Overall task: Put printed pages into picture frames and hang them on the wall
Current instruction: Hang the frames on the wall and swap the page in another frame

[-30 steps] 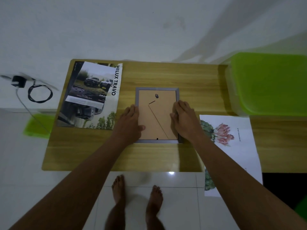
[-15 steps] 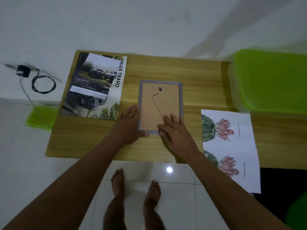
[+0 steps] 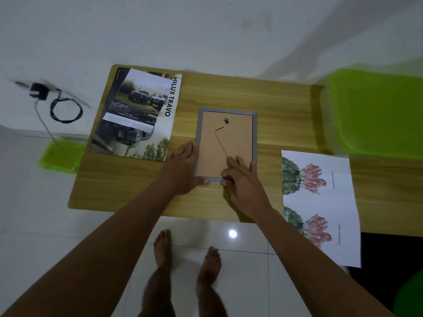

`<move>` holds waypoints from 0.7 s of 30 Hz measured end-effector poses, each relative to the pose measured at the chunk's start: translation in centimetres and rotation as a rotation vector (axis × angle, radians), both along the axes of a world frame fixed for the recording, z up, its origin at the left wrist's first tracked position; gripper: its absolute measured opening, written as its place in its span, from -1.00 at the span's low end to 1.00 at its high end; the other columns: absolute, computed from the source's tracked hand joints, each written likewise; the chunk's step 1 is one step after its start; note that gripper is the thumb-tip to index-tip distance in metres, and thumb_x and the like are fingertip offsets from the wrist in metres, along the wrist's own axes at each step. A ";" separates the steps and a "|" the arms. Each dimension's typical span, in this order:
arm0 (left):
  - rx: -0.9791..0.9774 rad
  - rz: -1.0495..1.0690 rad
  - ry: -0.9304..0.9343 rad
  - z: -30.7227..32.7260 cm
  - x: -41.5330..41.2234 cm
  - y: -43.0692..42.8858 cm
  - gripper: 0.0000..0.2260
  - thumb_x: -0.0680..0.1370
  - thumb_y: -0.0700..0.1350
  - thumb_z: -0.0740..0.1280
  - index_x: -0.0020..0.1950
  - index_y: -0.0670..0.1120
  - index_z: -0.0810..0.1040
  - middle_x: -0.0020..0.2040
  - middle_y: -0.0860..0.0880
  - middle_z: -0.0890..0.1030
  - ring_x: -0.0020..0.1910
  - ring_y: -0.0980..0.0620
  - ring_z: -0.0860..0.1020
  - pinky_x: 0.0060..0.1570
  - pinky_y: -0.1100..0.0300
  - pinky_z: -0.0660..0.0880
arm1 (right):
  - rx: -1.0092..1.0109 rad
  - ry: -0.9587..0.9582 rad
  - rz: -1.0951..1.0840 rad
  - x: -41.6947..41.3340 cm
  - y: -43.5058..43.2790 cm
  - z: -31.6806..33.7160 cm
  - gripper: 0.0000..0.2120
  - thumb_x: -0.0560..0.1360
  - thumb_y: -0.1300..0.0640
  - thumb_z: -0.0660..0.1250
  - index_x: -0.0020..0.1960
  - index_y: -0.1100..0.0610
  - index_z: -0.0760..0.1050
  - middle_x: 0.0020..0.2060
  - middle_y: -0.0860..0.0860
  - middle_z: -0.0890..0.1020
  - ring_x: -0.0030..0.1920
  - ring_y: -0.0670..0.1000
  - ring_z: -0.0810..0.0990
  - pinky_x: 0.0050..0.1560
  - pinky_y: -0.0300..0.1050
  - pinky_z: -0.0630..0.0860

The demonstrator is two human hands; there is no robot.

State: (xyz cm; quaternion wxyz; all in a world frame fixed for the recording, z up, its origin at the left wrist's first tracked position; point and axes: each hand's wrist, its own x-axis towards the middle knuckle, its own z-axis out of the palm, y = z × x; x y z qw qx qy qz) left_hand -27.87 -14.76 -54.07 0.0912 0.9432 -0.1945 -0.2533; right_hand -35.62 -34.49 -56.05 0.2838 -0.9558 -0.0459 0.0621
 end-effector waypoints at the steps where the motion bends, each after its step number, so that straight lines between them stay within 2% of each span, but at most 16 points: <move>1: -0.002 0.001 -0.002 0.0 0.0 0.0 0.02 0.45 0.33 0.31 0.57 -0.16 -0.25 0.59 -0.13 -0.20 0.57 -0.13 -0.18 0.50 -0.16 -0.08 | 0.004 -0.003 -0.005 0.0 0.1 0.0 -0.86 0.60 0.16 0.29 0.11 0.13 0.58 0.50 0.11 0.35 0.57 0.16 0.13 0.52 0.11 -0.24; 12: 0.003 0.008 -0.014 0.0 0.0 0.0 0.01 0.46 0.33 0.30 0.57 -0.16 -0.24 0.59 -0.13 -0.20 0.57 -0.12 -0.19 0.50 -0.12 -0.09 | 0.000 -0.035 -0.014 0.0 0.3 -0.4 -0.91 0.55 0.23 0.32 0.02 0.11 0.57 0.46 0.13 0.41 0.55 0.21 0.18 0.53 0.27 -0.09; 16: -0.020 0.018 -0.007 -0.2 -0.2 0.2 0.01 0.45 0.33 0.31 0.57 -0.15 -0.24 0.59 -0.12 -0.20 0.57 -0.10 -0.20 0.51 -0.12 -0.10 | -0.048 -0.038 0.017 -0.1 0.2 0.0 -0.90 0.55 0.16 0.32 0.05 0.08 0.57 0.46 0.10 0.41 0.54 0.18 0.21 0.48 0.38 0.07; 18: -0.032 0.021 -0.006 -0.2 -0.2 0.2 0.02 0.45 0.33 0.31 0.57 -0.15 -0.24 0.59 -0.12 -0.20 0.57 -0.10 -0.20 0.51 -0.11 -0.10 | -0.018 -0.101 -0.027 0.0 0.1 0.7 -0.73 0.57 -0.01 0.29 0.21 0.07 0.53 0.44 0.10 0.41 0.49 0.11 0.26 0.45 0.30 0.22; 21: -0.040 0.026 -0.012 -0.1 -0.1 0.2 0.02 0.44 0.32 0.33 0.57 -0.14 -0.24 0.59 -0.11 -0.19 0.57 -0.09 -0.19 0.50 -0.10 -0.12 | -0.002 -0.128 -0.268 2.3 -0.1 2.0 -0.46 0.56 -0.17 0.26 0.39 0.16 0.39 0.42 0.15 0.41 0.41 0.10 0.33 0.39 0.13 0.33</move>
